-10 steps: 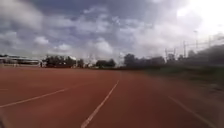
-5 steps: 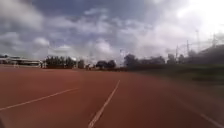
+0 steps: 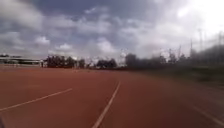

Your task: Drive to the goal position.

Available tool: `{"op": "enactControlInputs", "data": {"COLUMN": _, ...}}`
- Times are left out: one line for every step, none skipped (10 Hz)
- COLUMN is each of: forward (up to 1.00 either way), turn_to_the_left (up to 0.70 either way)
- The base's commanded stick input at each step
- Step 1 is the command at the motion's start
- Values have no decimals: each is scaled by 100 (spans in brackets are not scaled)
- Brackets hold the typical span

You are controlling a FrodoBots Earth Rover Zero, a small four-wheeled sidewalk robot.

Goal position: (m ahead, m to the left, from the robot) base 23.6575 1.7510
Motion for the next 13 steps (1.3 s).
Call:
{"op": "enactControlInputs", "data": {"forward": 70, "turn_to_the_left": 0}}
{"op": "enactControlInputs", "data": {"forward": 70, "turn_to_the_left": 0}}
{"op": "enactControlInputs", "data": {"forward": 70, "turn_to_the_left": 0}}
{"op": "enactControlInputs", "data": {"forward": 70, "turn_to_the_left": 0}}
{"op": "enactControlInputs", "data": {"forward": 70, "turn_to_the_left": 0}}
{"op": "enactControlInputs", "data": {"forward": 70, "turn_to_the_left": 0}}
{"op": "enactControlInputs", "data": {"forward": 70, "turn_to_the_left": 0}}
{"op": "enactControlInputs", "data": {"forward": 70, "turn_to_the_left": 0}}
{"op": "enactControlInputs", "data": {"forward": 70, "turn_to_the_left": 0}}
{"op": "enactControlInputs", "data": {"forward": 70, "turn_to_the_left": 0}}
{"op": "enactControlInputs", "data": {"forward": 70, "turn_to_the_left": 0}}
{"op": "enactControlInputs", "data": {"forward": 70, "turn_to_the_left": 0}}
{"op": "enactControlInputs", "data": {"forward": 70, "turn_to_the_left": 0}}
